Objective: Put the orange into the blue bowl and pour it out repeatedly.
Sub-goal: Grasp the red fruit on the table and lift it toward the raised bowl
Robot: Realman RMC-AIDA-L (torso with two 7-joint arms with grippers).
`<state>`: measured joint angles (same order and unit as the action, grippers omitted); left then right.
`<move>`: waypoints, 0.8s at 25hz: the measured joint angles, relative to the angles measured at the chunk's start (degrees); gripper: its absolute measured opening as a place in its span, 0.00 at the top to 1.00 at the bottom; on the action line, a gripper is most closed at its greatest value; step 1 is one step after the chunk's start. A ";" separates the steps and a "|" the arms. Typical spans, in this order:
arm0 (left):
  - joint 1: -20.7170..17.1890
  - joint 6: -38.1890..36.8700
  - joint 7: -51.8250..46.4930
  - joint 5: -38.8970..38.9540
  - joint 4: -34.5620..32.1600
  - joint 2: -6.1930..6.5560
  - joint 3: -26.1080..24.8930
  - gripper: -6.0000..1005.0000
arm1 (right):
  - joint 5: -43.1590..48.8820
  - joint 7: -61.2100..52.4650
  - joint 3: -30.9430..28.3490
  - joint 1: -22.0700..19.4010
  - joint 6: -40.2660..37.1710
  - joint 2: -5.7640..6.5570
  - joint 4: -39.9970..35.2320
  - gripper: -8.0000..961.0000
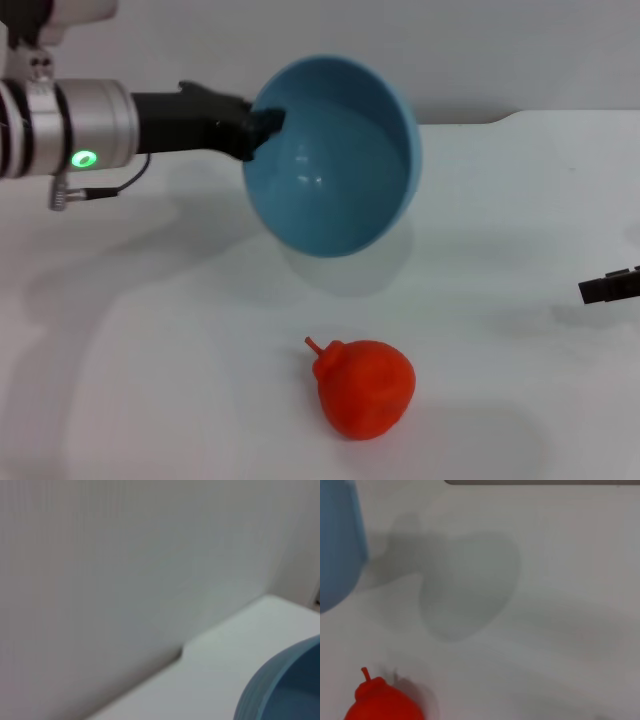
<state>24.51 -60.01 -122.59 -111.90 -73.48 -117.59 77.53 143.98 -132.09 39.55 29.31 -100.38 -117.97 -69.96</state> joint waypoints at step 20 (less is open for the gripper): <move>7.64 -38.67 -35.06 -38.39 -8.71 -0.24 -6.03 1.00 | -13.09 13.68 23.88 3.97 7.14 -0.76 5.13 0.44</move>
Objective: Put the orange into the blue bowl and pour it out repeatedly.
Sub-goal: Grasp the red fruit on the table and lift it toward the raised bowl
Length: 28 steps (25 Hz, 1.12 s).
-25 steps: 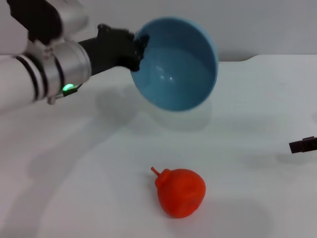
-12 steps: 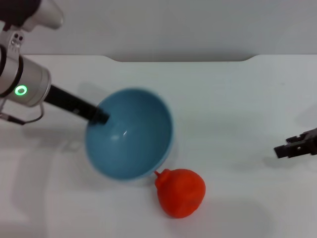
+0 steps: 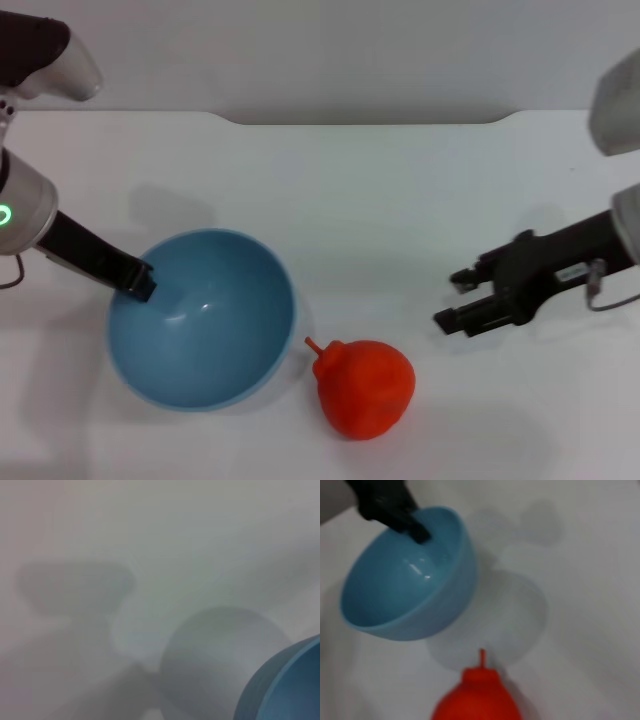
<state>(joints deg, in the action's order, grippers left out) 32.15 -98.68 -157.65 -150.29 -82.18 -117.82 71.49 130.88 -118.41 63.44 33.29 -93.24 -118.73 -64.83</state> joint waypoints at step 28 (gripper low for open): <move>-1.38 0.63 -1.37 -0.42 -1.72 -0.13 3.68 1.00 | -10.18 1.17 20.70 8.05 16.38 -0.40 20.95 0.35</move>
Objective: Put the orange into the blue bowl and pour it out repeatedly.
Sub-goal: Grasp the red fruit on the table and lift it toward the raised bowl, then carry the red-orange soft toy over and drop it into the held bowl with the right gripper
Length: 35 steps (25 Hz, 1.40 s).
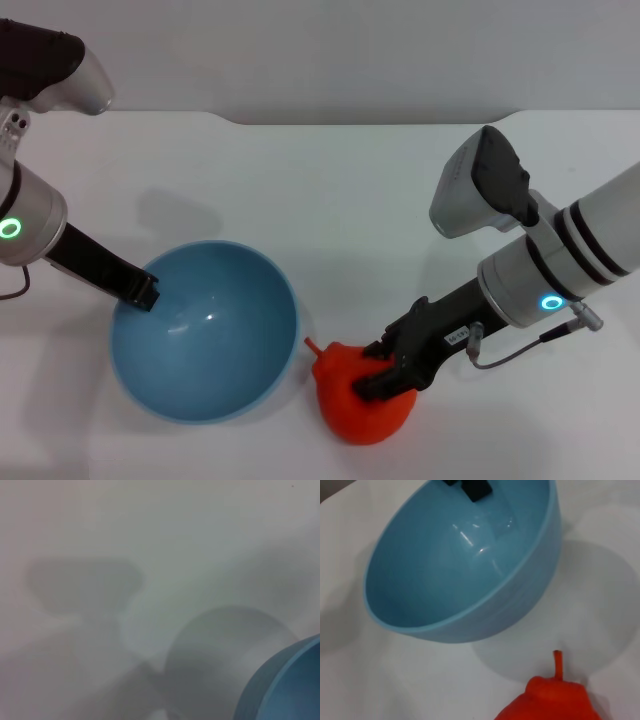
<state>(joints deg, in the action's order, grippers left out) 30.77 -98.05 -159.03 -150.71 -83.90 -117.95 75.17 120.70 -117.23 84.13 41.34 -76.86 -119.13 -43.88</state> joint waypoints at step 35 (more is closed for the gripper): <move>12.56 9.39 -3.78 8.24 12.93 -0.77 17.68 1.00 | -9.94 3.50 -14.34 -13.41 -23.86 0.57 -34.40 0.95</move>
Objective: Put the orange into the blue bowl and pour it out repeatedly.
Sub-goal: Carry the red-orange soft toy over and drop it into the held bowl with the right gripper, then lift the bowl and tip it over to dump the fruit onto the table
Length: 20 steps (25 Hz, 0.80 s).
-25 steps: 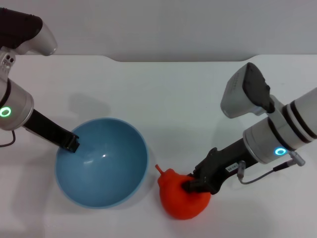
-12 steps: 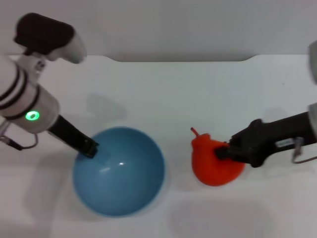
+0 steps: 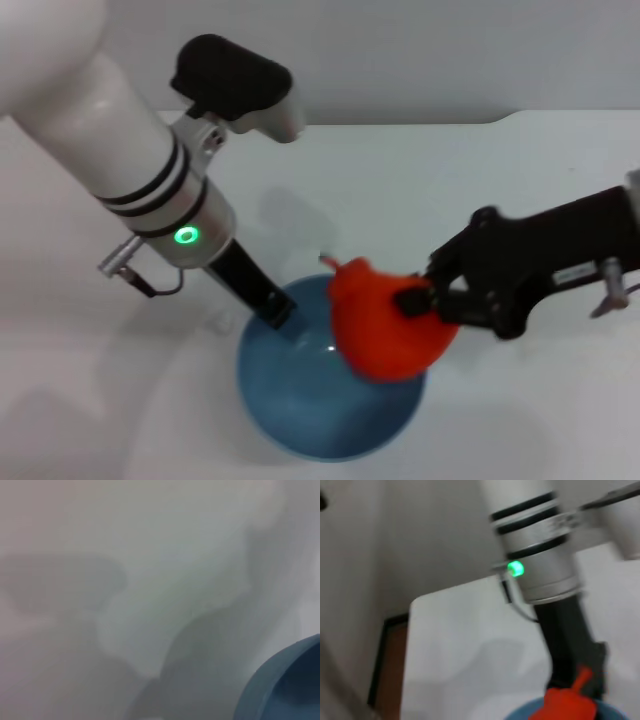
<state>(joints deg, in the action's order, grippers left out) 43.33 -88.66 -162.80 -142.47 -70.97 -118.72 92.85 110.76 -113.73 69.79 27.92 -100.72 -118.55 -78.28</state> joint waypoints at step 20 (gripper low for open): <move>-1.48 5.28 1.47 1.72 -0.83 0.53 -0.25 1.00 | 7.69 -7.77 -1.10 1.78 2.73 0.08 1.77 0.60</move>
<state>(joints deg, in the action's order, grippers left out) 41.85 -83.39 -161.33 -140.75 -71.79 -118.20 92.60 118.45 -121.50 68.69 29.70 -97.99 -118.47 -76.50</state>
